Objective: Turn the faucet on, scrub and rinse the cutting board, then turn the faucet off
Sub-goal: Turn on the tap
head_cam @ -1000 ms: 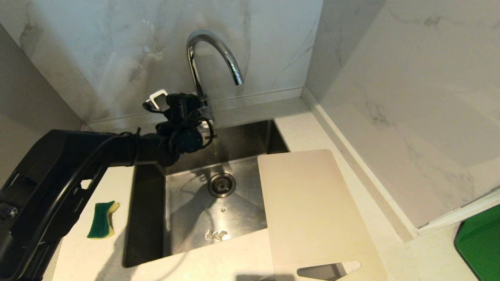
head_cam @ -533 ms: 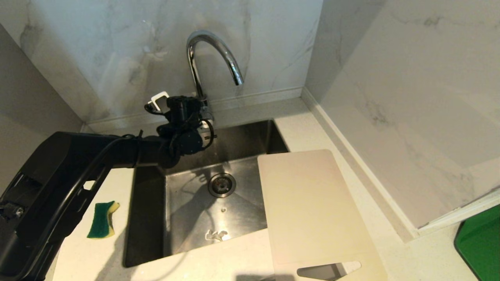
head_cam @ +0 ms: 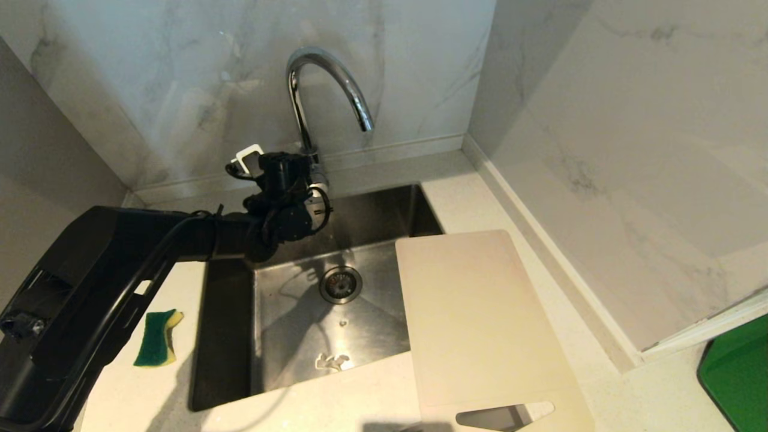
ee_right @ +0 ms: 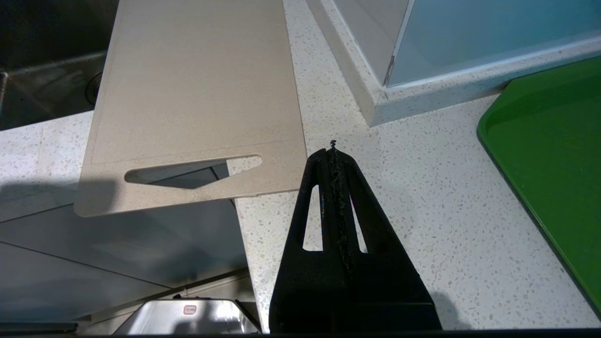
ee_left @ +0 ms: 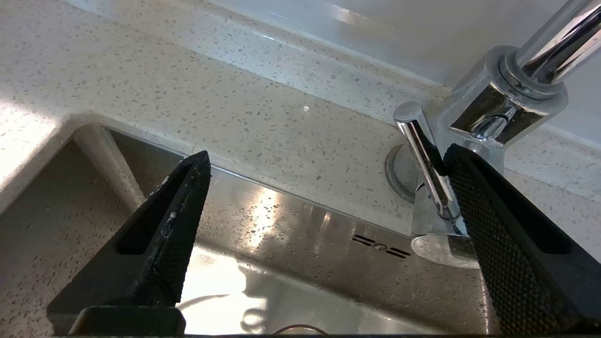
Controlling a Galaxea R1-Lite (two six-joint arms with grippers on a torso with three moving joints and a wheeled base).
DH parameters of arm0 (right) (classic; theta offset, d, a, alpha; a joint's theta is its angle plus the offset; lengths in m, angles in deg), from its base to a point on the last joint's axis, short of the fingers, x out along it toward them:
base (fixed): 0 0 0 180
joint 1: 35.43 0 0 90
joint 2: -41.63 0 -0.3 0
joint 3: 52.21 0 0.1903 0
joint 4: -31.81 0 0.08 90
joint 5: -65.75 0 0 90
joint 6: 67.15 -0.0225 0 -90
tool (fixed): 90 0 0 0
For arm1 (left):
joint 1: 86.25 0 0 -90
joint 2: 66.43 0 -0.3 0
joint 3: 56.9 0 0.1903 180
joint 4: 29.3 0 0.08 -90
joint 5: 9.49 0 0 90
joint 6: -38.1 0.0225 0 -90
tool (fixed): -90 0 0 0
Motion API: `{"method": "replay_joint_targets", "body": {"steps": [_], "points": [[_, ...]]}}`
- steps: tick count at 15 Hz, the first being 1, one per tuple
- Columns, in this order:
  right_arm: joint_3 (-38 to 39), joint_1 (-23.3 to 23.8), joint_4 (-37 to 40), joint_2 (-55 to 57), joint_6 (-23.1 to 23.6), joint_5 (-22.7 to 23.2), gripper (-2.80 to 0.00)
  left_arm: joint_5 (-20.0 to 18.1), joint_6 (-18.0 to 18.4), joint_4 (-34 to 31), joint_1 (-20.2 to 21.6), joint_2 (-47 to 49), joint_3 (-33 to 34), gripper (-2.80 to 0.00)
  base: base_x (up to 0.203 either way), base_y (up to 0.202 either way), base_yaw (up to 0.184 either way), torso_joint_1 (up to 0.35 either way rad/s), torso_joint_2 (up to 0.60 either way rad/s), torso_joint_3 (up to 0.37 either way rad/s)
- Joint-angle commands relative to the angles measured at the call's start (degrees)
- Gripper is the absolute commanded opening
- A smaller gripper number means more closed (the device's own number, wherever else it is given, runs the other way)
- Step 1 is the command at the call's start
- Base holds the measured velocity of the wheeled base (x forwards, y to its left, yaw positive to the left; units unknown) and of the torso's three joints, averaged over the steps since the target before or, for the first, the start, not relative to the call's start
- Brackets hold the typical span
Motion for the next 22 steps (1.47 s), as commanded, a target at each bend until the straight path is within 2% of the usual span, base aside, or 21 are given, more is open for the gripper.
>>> {"method": "replay_joint_targets", "body": {"steps": [1,13,22], "points": [[0.0,0.0,0.0,0.0,0.0,0.0,-2.8,-0.1,-0.1,-0.2,0.2,0.5,0.0,0.0,0.0,0.0,0.0,0.0,0.0,0.0],[0.0,0.0,0.0,0.0,0.0,0.0,-2.8,-0.1,-0.3,-0.8,-0.3,0.0,0.4,0.0,0.0,0.0,0.0,0.0,0.0,0.0],[0.0,0.0,0.0,0.0,0.0,0.0,-2.8,-0.2,-0.7,-3.6,-0.9,-0.9,0.4,0.0,0.0,0.0,0.0,0.0,0.0,0.0]]}}
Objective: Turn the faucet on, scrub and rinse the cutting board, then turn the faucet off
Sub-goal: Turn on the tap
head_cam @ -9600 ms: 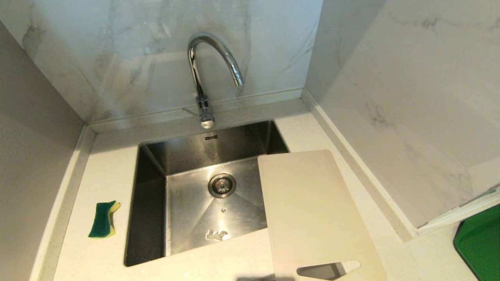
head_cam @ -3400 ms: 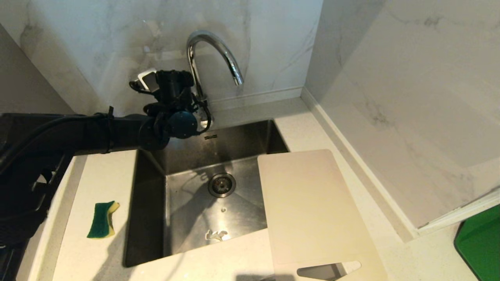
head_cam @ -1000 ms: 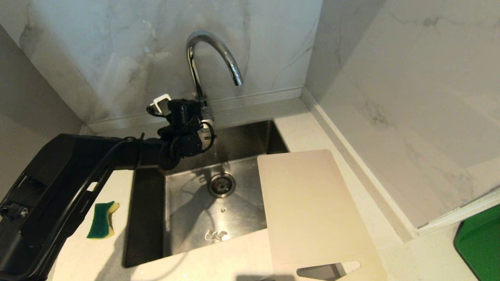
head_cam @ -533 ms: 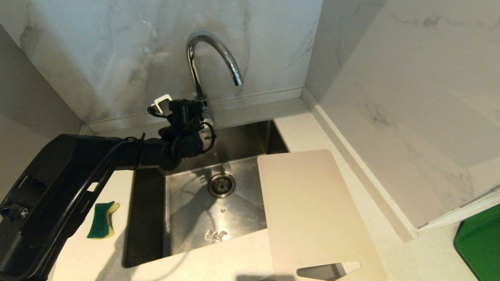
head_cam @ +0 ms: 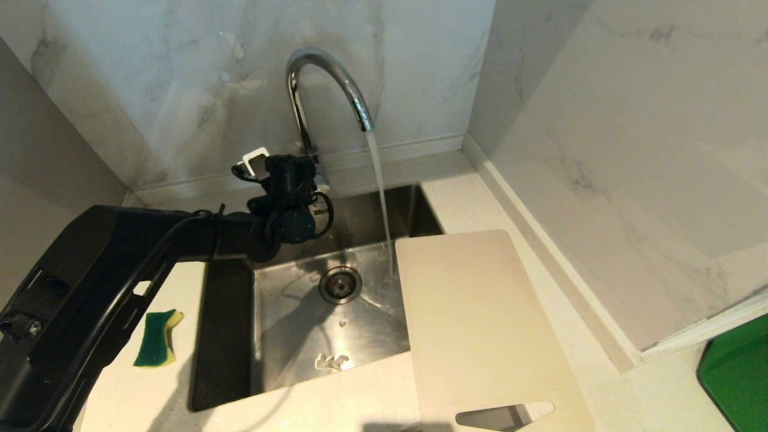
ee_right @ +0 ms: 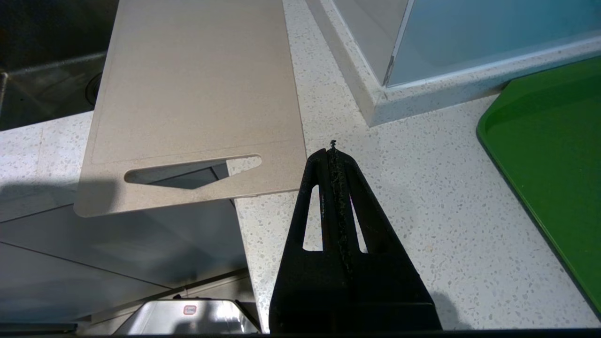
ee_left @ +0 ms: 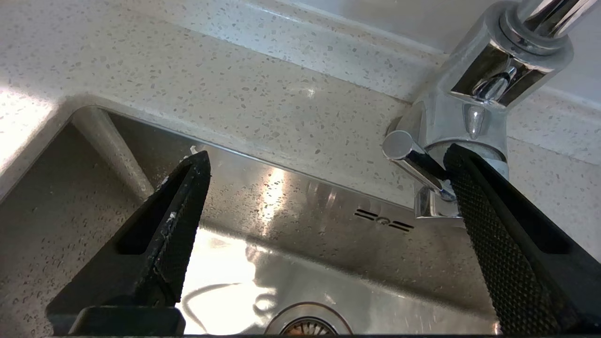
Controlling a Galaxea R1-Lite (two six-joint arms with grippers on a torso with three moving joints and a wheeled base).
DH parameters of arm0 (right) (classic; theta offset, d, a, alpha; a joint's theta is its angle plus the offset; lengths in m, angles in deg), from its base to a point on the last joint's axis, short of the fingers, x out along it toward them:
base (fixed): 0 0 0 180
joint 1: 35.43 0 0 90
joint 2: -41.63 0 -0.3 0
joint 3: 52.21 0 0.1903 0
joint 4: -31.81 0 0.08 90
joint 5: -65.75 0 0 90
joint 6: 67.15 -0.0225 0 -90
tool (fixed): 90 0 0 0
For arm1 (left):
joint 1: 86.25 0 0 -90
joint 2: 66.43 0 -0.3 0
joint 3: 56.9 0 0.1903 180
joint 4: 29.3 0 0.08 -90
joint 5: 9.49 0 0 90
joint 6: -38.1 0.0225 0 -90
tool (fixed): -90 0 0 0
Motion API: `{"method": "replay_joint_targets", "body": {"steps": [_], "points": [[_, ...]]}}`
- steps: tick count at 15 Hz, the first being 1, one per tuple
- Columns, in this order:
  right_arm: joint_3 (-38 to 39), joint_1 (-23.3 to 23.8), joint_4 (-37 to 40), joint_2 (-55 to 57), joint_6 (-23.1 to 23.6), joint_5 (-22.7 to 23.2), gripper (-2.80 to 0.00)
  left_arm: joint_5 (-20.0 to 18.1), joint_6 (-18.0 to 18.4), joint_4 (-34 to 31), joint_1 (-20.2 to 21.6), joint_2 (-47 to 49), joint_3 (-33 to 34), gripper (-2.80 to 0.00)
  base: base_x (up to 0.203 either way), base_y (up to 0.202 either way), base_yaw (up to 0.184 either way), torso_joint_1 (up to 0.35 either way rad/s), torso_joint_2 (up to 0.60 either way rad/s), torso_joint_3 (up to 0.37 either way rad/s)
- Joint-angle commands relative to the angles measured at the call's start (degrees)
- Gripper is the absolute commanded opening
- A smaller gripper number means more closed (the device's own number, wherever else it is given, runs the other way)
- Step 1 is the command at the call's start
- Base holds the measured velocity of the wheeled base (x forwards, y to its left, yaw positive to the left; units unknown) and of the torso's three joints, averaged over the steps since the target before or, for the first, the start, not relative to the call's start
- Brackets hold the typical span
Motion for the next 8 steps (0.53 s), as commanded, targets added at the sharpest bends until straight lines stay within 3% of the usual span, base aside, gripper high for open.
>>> {"method": "replay_joint_targets", "body": {"steps": [1,8], "points": [[0.0,0.0,0.0,0.0,0.0,0.0,-2.8,0.3,-0.3,0.2,0.1,-0.2,0.0,0.0,0.0,0.0,0.0,0.0,0.0,0.0],[0.0,0.0,0.0,0.0,0.0,0.0,-2.8,0.4,-0.8,-0.6,0.0,-0.1,0.1,0.0,0.0,0.0,0.0,0.0,0.0,0.0]]}}
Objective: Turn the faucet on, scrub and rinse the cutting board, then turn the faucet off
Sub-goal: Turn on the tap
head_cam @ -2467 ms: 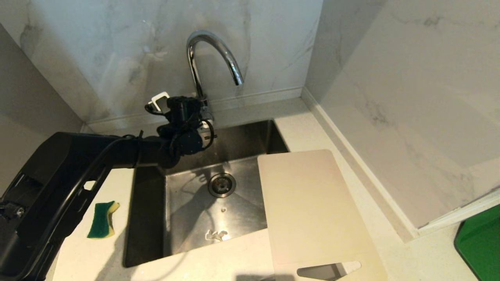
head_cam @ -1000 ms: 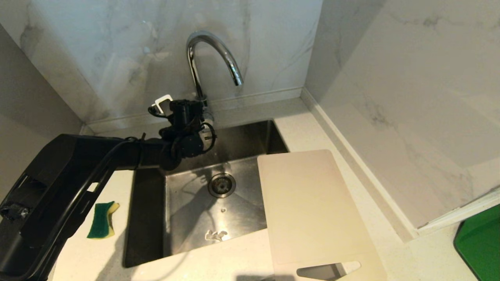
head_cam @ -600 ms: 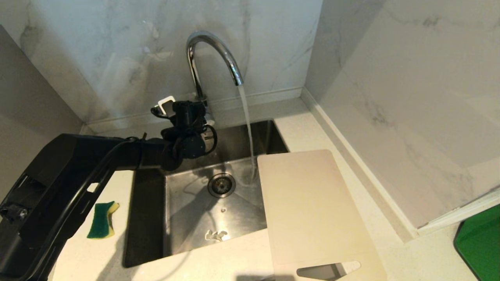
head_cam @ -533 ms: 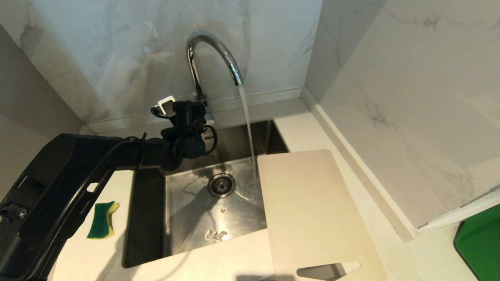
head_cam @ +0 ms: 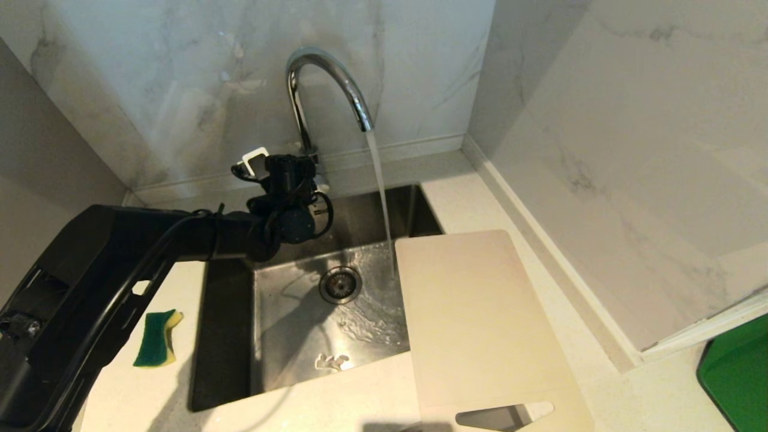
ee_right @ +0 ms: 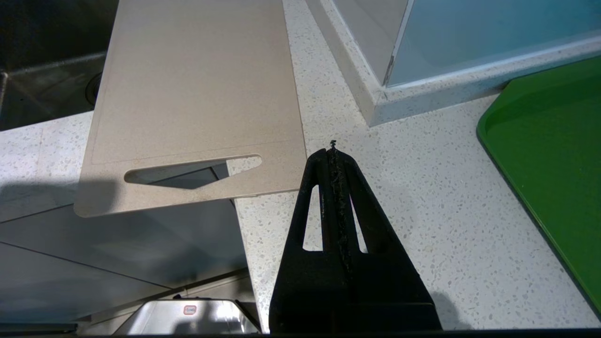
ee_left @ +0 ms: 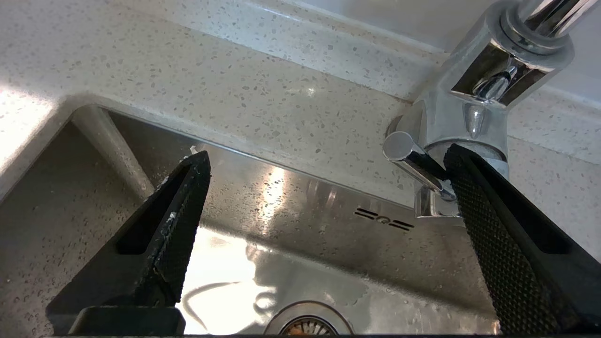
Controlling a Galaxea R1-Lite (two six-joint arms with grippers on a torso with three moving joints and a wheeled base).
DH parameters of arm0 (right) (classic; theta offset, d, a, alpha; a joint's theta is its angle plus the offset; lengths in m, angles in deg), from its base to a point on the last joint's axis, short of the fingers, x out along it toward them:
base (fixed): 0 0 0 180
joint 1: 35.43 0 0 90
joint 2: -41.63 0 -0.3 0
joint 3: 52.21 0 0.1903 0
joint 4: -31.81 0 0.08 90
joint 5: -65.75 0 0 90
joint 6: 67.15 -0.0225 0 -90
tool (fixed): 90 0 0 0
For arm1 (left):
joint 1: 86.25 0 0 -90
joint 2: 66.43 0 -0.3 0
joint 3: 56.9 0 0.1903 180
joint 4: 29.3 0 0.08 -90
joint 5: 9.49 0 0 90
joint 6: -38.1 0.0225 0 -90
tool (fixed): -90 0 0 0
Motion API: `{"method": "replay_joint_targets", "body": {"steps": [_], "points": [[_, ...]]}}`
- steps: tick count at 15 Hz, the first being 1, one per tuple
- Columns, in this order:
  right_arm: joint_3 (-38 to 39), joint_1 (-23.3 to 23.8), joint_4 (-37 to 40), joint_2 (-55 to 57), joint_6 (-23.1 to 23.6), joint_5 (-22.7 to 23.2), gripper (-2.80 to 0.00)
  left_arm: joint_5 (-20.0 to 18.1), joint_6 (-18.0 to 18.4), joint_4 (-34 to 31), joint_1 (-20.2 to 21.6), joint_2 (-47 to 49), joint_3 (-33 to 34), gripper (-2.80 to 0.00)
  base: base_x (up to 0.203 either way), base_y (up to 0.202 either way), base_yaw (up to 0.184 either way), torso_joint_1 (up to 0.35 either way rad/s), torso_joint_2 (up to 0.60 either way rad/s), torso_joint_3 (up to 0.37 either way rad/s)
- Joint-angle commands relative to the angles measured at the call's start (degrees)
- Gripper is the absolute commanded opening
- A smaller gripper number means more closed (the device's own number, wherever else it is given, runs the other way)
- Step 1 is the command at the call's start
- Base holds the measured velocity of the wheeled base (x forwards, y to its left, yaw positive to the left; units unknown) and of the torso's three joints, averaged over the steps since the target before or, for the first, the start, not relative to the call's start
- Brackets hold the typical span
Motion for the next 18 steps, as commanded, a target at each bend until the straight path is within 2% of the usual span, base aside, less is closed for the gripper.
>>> {"method": "replay_joint_targets", "body": {"steps": [1,5,18], "points": [[0.0,0.0,0.0,0.0,0.0,0.0,-2.8,0.3,-1.0,-0.7,0.1,0.0,0.1,0.0,0.0,0.0,0.0,0.0,0.0,0.0],[0.0,0.0,0.0,0.0,0.0,0.0,-2.8,0.3,-2.5,-2.3,0.0,-0.2,0.0,0.0,0.0,0.0,0.0,0.0,0.0,0.0],[0.0,0.0,0.0,0.0,0.0,0.0,-2.8,-1.3,-2.3,-2.4,-0.2,-10.2,0.0,0.0,0.0,0.0,0.0,0.0,0.0,0.0]]}}
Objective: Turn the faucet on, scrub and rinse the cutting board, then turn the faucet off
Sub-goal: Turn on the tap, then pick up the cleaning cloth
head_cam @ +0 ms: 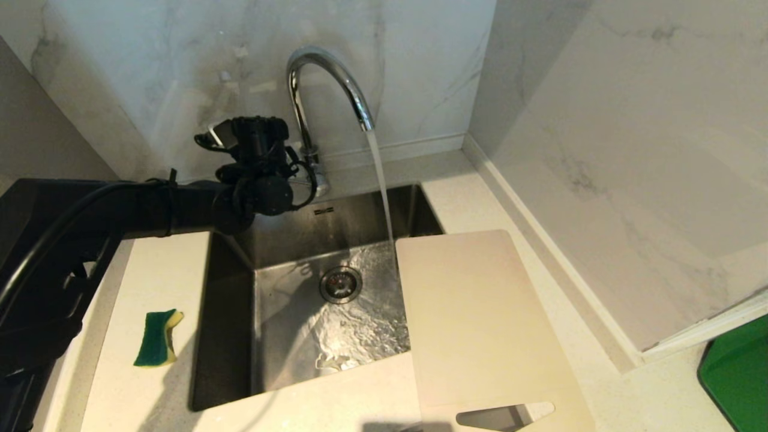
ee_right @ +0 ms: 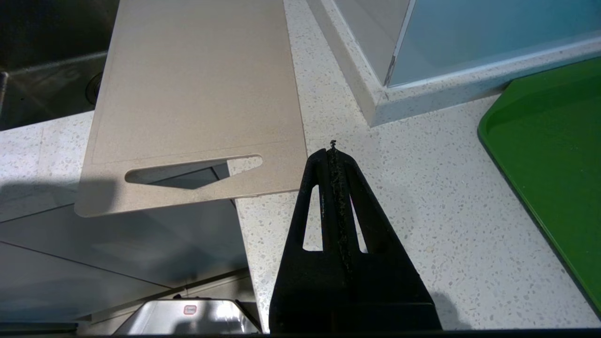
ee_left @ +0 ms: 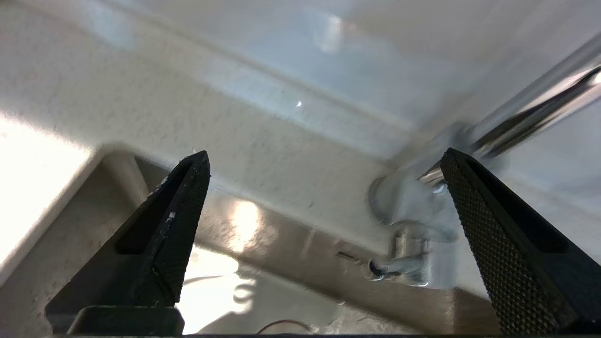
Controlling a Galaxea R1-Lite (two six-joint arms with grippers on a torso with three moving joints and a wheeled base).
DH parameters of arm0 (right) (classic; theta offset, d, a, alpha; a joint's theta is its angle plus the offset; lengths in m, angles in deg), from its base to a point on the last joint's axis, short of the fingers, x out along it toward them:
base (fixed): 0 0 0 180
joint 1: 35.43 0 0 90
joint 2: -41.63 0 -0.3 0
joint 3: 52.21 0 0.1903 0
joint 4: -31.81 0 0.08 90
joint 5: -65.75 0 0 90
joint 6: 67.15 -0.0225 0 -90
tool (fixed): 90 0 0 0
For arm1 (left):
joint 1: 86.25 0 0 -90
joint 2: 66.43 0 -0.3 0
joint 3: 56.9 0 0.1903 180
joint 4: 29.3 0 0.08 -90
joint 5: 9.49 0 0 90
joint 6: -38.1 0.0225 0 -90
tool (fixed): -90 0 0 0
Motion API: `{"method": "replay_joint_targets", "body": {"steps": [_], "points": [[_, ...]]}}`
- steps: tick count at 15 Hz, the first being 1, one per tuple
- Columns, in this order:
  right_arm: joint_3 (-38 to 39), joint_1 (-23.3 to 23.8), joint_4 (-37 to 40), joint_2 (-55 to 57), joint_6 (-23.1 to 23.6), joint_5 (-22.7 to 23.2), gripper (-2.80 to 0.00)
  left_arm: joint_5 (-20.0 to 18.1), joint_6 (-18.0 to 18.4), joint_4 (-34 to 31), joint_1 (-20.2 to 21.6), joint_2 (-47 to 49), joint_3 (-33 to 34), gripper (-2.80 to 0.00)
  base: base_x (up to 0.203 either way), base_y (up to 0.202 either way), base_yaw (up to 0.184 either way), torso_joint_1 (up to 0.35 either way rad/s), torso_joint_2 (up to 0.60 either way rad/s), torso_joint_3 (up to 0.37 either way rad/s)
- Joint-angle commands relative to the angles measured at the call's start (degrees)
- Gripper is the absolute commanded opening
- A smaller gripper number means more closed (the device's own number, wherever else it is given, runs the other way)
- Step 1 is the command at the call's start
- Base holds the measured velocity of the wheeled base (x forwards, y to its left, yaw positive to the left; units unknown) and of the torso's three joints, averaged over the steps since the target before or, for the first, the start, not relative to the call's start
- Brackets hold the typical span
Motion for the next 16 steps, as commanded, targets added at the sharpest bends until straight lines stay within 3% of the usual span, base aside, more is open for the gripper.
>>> {"method": "replay_joint_targets", "body": {"steps": [1,4,12,13,16], "points": [[0.0,0.0,0.0,0.0,0.0,0.0,-2.8,0.0,-0.2,0.0,0.1,-3.1,0.0,0.0,0.0,0.0,0.0,0.0,0.0,0.0],[0.0,-0.1,0.0,0.0,0.0,0.0,-2.8,-1.7,-0.3,-4.4,0.3,-7.7,0.0,0.0,0.0,0.0,0.0,0.0,0.0,0.0],[0.0,0.0,0.0,0.0,0.0,-0.1,-2.8,-12.3,-0.9,-20.7,4.9,-20.5,1.5,0.0,0.0,0.0,0.0,0.0,0.0,0.0],[0.0,0.0,0.0,0.0,0.0,0.0,-2.8,-12.6,-1.2,-22.2,5.0,-21.4,2.0,-2.8,0.0,0.0,0.0,0.0,0.0,0.0],[0.0,0.0,0.0,0.0,0.0,0.0,-2.8,-14.9,-1.6,-31.8,4.9,-23.4,2.0,-2.8,0.0,0.0,0.0,0.0,0.0,0.0]]}}
